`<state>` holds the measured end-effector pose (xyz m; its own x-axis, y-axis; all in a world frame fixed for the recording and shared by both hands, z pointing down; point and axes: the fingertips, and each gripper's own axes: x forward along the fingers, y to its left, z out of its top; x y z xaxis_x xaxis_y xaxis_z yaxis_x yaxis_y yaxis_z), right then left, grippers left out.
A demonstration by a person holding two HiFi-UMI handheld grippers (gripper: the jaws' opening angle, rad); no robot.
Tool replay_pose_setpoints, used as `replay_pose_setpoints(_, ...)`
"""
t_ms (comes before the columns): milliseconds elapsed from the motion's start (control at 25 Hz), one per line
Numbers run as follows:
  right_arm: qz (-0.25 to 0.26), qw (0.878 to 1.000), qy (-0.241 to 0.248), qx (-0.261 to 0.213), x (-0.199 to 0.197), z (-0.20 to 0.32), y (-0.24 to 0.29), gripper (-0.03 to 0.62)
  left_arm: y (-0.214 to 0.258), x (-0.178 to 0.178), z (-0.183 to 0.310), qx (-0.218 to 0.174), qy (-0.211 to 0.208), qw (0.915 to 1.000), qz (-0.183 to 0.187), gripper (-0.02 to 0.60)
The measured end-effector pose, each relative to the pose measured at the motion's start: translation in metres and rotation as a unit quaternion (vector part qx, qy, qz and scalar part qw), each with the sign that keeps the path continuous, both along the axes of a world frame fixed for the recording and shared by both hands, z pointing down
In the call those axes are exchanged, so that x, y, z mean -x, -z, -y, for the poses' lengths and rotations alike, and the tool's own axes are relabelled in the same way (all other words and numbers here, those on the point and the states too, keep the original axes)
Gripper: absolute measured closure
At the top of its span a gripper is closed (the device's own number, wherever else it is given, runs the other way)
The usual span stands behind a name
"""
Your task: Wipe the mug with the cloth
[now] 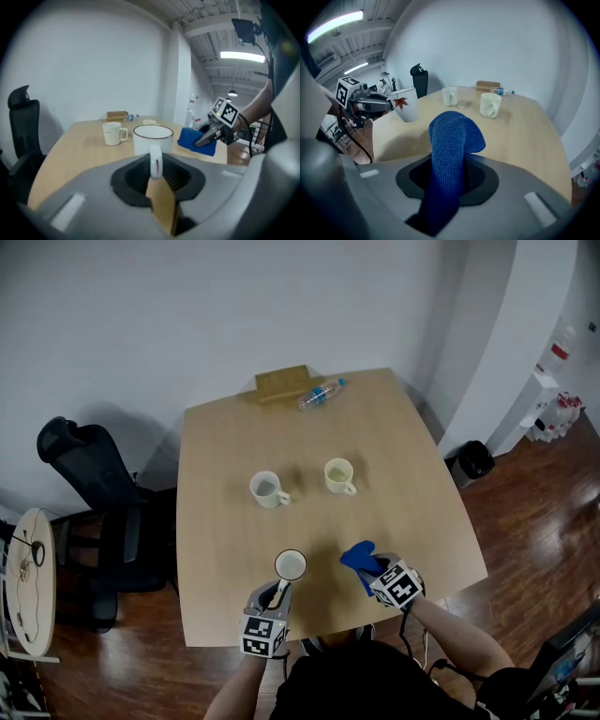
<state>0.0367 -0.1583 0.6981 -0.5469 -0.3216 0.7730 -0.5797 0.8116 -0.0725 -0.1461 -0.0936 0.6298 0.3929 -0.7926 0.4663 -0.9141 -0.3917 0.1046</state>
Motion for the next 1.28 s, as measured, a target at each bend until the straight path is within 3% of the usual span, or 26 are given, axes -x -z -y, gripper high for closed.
replay_pose_setpoints(320,-0.062,0.998,0.023,0.007,0.000,-0.004,-0.030,0.470,-0.045,0.006,-0.007,0.042,-0.012,0.9990,0.014,0.518)
replay_pose_setpoints(680,-0.090,0.995,0.030,0.015,0.000,-0.008,-0.041,0.455,-0.060,0.012,-0.012,0.067,-0.014,0.9977,0.002,0.517)
replay_pose_setpoints(1000,-0.102,0.994,0.037,0.021,0.001,-0.015,-0.042,0.385,-0.072,0.020,-0.019,0.097,-0.004,0.9953,-0.005,0.489)
replay_pose_setpoints(1160,-0.093,0.996,0.015,0.010,-0.005,-0.016,-0.034,0.358,-0.074,0.027,-0.024,0.110,0.003,0.9939,-0.006,0.426)
replay_pose_setpoints(1280,-0.076,0.997,-0.013,-0.012,-0.017,-0.015,-0.017,0.347,-0.067,0.034,-0.033,0.102,0.012,0.9945,-0.021,0.417)
